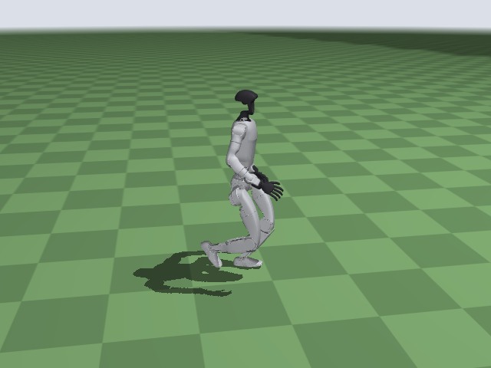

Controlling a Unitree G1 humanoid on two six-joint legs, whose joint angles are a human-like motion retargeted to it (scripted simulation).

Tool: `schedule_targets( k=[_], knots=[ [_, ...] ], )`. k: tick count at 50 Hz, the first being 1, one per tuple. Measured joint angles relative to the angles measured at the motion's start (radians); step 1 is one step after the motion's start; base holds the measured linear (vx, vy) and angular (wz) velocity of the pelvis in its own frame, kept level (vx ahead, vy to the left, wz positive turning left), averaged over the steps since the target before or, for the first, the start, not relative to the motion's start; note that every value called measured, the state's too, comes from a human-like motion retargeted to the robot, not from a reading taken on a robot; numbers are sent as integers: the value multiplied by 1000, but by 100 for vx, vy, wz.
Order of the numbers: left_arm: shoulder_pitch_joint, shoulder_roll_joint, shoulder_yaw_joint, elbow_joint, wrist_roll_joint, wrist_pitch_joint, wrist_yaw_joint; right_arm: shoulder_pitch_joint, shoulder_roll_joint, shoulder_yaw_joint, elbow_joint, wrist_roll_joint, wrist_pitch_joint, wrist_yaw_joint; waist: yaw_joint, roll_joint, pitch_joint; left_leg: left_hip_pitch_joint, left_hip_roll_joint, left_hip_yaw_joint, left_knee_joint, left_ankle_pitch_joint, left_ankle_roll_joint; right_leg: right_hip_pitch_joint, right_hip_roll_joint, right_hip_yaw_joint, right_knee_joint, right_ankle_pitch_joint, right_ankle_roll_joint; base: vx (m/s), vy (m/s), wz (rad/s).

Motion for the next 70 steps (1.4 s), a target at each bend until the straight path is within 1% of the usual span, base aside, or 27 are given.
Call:
schedule_targets(
  k=[2,5,8,11,13,17,19,21,25,29,30,32,35,37,40,42,45,48,50,52,55,57,58,60,62,66,70],
  knots=[
    [-75,-20,-30,-30,-9,5,14,21,36,30,140,9,19,40,-28,0,2,47,-25,-36,-36,-11,-1,-82,-34,15,52,-23,-36,48,-5,125],
    [-169,-40,-74,-130,-42,-2,7,58,73,58,317,38,42,104,-72,16,6,144,-45,-93,-127,-6,-22,-176,-49,42,-25,-109,-65,46,-9,154],
    [-225,-34,-111,-260,-72,-36,-16,101,95,55,396,69,60,134,-98,49,13,211,-21,-141,-160,-16,-62,-200,35,99,-238,-176,-50,39,-16,173],
    [-245,-26,-125,-356,-95,-62,-34,117,108,34,396,86,69,126,-86,88,19,204,12,-197,-89,-44,-89,-155,132,138,-399,-219,-54,29,-17,157],
    [-231,-35,-124,-374,-101,-72,-31,106,112,33,373,79,67,102,-61,98,27,159,50,-178,39,-46,-106,-124,151,124,-412,-269,-76,22,-15,150],
    [-190,-63,-98,-308,-111,-55,-10,-27,92,47,288,33,67,8,7,134,48,-5,237,-92,320,-73,-76,-45,179,31,-466,-337,-119,27,-9,138],
    [-161,-78,-75,-222,-112,-38,-1,-112,80,51,241,15,68,-38,44,139,43,-82,292,-67,322,-87,-65,-14,186,-3,-512,-338,-123,34,0,115],
    [-124,-83,-48,-128,-118,-23,3,-179,75,48,193,10,64,-69,65,117,23,-144,303,-33,234,-93,-54,3,163,-27,-546,-336,-117,37,7,141],
    [-50,-75,17,58,-153,4,-4,-262,81,34,120,20,56,-93,74,50,-24,-179,239,46,-13,-66,-41,39,97,-24,-564,-322,-78,44,16,176],
    [4,-62,77,194,-185,21,-13,-256,97,22,106,34,57,-70,73,-1,-20,-100,143,80,-73,-54,-18,112,53,18,-464,-264,-16,46,18,175],
    [12,-61,89,220,-192,24,-13,-245,101,21,112,37,58,-60,71,-13,-14,-77,115,80,-66,-56,-7,126,43,34,-417,-233,5,44,12,176],
    [8,-60,109,252,-204,26,-9,-212,116,23,147,48,63,-32,60,-42,1,-37,59,69,-45,-68,0,120,-6,48,-268,-102,26,43,5,177],
    [-38,-60,120,252,-218,27,13,-164,142,34,238,68,77,9,35,-79,23,16,-30,31,-38,-85,0,44,-58,86,-36,47,20,45,2,180],
    [-89,-62,107,212,-223,21,40,-134,157,47,321,73,86,31,21,-89,35,68,-89,-10,-71,-90,0,-34,-87,108,59,19,-28,51,6,174],
    [-172,-65,72,102,-217,7,83,-90,166,68,443,70,96,62,1,-92,59,190,-171,-95,-162,-86,0,-151,-108,145,84,-91,-97,55,7,168],
    [-226,-55,42,5,-200,-9,102,-66,165,77,511,60,101,78,-8,-85,78,289,-203,-162,-222,-79,0,-219,-84,167,9,-157,-119,58,7,154],
    [-305,-24,-14,-133,-157,-40,115,-42,160,76,593,52,107,100,-10,-62,98,419,-212,-258,-292,-68,-7,-301,20,197,-197,-207,-99,59,5,138],
    [-374,8,-67,-234,-108,-74,119,-39,146,65,650,56,112,111,1,-23,83,477,-165,-325,-338,-56,-54,-363,175,235,-476,-205,-46,58,0,116],
    [-408,23,-96,-277,-87,-93,119,-43,134,54,678,61,114,113,9,0,64,494,-130,-335,-354,-54,-79,-387,253,267,-625,-194,-19,58,1,107],
    [-419,26,-119,-291,-76,-102,117,-47,124,44,696,69,115,106,11,15,61,514,-113,-339,-300,-75,-93,-386,298,283,-633,-176,-12,56,-1,109],
    [-398,16,-144,-263,-79,-99,105,-58,118,36,713,89,117,85,19,70,84,534,-45,-330,-75,-109,-137,-352,359,233,-506,-153,-50,55,-3,88],
    [-377,3,-156,-209,-86,-93,85,-75,113,35,713,102,115,74,43,156,103,521,70,-319,133,-62,-211,-303,419,149,-472,-158,-103,54,-4,59],
    [-364,-5,-162,-179,-86,-87,72,-84,112,37,710,108,113,72,54,182,108,495,104,-313,234,0,-251,-283,433,121,-458,-177,-128,52,-3,77],
    [-348,-26,-172,-114,-82,-72,44,-109,105,44,699,119,108,70,69,216,120,406,168,-283,418,119,-295,-237,433,78,-446,-219,-167,50,-2,111],
    [-337,-39,-173,-55,-85,-53,21,-145,100,55,684,129,106,68,85,213,127,289,221,-235,535,140,-268,-187,400,55,-450,-262,-182,52,-4,141],
    [-304,-45,-144,47,-117,-30,-6,-226,101,71,644,167,106,68,119,171,140,81,282,-152,527,59,-192,-64,315,34,-503,-334,-187,57,-6,128],
    [-242,-51,-95,133,-155,-25,-6,-296,111,74,579,215,95,70,149,138,142,-60,311,-103,274,5,-187,58,259,28,-590,-370,-175,61,-2,75]
  ],
)
